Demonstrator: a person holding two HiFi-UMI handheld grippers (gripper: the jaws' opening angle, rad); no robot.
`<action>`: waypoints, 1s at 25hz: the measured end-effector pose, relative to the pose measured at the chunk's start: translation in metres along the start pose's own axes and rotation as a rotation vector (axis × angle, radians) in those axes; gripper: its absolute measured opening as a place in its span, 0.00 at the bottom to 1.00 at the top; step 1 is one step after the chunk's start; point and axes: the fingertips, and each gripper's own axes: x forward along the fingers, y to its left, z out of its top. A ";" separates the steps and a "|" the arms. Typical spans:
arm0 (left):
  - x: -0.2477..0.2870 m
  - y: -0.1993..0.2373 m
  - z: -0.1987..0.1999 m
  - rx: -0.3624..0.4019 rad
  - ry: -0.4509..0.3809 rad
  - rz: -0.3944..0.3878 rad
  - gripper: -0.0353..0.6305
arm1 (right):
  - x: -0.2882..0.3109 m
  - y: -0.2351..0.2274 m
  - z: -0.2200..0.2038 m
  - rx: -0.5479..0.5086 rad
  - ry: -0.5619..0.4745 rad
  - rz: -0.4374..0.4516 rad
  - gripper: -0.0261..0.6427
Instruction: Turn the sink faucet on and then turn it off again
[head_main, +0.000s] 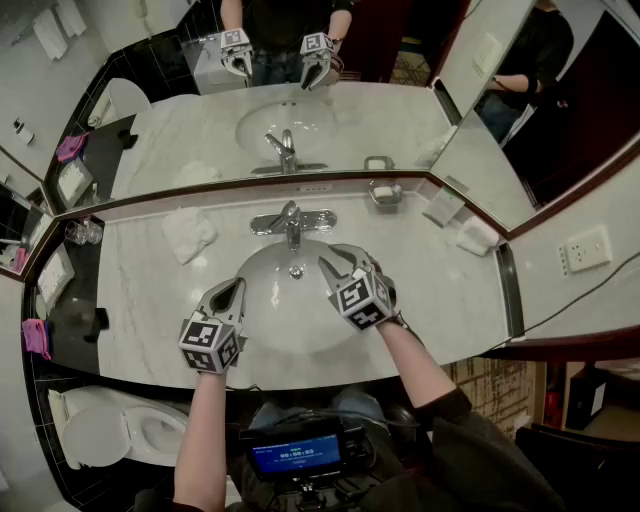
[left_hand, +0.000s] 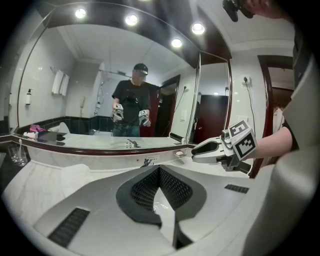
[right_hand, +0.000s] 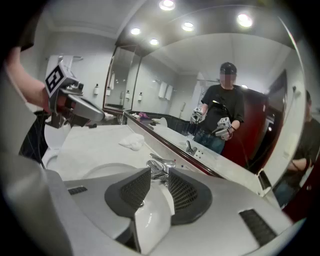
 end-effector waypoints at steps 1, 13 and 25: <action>0.006 0.002 0.000 -0.001 -0.005 -0.001 0.05 | 0.010 -0.002 0.004 -0.066 0.006 -0.009 0.25; 0.063 0.038 -0.011 -0.040 -0.065 0.037 0.05 | 0.137 0.004 0.021 -0.733 0.043 -0.044 0.37; 0.080 0.069 -0.023 -0.082 -0.090 0.093 0.05 | 0.209 0.019 0.014 -0.964 0.060 0.027 0.37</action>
